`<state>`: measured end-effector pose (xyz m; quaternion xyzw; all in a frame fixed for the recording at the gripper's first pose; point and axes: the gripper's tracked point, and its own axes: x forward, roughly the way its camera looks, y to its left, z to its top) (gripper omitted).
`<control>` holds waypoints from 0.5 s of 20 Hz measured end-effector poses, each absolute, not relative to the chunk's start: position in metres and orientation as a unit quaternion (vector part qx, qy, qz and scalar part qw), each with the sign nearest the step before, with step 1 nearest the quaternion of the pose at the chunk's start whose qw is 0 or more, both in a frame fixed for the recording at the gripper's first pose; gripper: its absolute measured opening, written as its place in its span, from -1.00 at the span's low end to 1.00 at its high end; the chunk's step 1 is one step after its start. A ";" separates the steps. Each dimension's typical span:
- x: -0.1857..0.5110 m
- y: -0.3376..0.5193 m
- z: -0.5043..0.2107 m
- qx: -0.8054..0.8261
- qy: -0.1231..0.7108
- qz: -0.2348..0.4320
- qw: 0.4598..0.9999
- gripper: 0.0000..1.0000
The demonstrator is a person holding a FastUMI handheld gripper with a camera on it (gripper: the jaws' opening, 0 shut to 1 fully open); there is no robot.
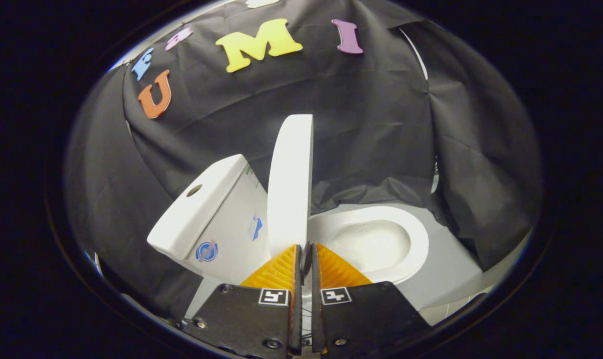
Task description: Open the toilet lid.
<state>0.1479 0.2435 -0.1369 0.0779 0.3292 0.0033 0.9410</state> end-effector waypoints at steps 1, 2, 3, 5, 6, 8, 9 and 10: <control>0.148 0.247 -0.136 0.072 0.328 0.005 0.942 -0.78; 0.148 0.250 -0.136 0.066 0.326 0.006 0.943 -0.78; 0.148 0.254 -0.135 0.059 0.325 0.006 0.944 -0.77; 0.147 0.263 -0.135 0.043 0.321 0.009 0.946 -0.77; 0.147 0.268 -0.134 0.034 0.319 0.012 0.947 -0.77; 0.145 0.277 -0.133 0.023 0.319 0.017 0.947 -0.75; 0.145 0.281 -0.132 0.025 0.318 0.018 0.947 -0.73; 0.149 0.286 -0.130 0.026 0.319 0.019 0.947 -0.73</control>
